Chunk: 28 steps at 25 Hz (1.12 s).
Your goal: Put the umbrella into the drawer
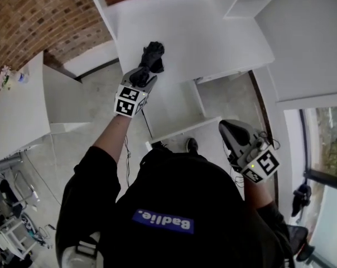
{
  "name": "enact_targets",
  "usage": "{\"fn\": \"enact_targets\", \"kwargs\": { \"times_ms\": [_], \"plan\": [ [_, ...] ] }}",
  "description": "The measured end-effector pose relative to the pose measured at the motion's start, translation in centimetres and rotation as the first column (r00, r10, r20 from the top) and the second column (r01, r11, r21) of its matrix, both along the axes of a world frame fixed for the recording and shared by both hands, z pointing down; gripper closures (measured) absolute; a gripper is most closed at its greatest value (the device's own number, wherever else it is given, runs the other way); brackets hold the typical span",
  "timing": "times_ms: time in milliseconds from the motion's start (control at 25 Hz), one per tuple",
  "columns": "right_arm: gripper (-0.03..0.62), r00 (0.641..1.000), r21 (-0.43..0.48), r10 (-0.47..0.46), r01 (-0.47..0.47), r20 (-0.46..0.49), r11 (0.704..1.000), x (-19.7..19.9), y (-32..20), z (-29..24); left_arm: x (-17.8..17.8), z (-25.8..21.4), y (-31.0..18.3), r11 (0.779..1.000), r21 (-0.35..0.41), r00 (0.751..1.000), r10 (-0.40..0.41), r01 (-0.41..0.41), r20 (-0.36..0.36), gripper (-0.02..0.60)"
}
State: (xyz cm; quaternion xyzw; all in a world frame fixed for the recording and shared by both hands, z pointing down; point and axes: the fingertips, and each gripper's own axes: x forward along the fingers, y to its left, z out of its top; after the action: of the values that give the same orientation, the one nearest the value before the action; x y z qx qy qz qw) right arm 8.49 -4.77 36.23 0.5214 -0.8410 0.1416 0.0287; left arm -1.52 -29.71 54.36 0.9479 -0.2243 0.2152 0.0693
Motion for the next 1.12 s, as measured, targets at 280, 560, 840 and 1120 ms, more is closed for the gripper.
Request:
{"fn": "enact_targets", "kwargs": {
  "times_ms": [280, 560, 840, 1120],
  "plan": [
    [0.565, 0.995, -0.031, 0.094, -0.094, -0.017, 0.995, 1.1, 1.2, 0.5, 0.8, 6.1, -4.7, 0.996, -0.069, 0.992, -0.057, 0.065, 0.111, 0.329],
    [0.565, 0.985, -0.083, 0.161, -0.166, -0.058, 0.983, 2.4, 2.4, 1.2, 2.1, 10.7, -7.6, 0.989, -0.105, 0.969, -0.073, 0.100, 0.237, 0.259],
    [0.565, 0.972, -0.103, 0.221, -0.228, -0.078, 0.968, 3.5, 3.4, 1.3, 2.1, 15.2, -9.0, 0.971, -0.178, 0.946, -0.097, 0.158, 0.309, 0.242],
    [0.565, 0.971, -0.146, 0.219, -0.230, -0.092, 0.962, 3.6, 3.6, 2.0, 1.7, 16.9, -9.8, 0.961, -0.188, 0.931, -0.130, 0.203, 0.341, 0.264]
  ]
}}
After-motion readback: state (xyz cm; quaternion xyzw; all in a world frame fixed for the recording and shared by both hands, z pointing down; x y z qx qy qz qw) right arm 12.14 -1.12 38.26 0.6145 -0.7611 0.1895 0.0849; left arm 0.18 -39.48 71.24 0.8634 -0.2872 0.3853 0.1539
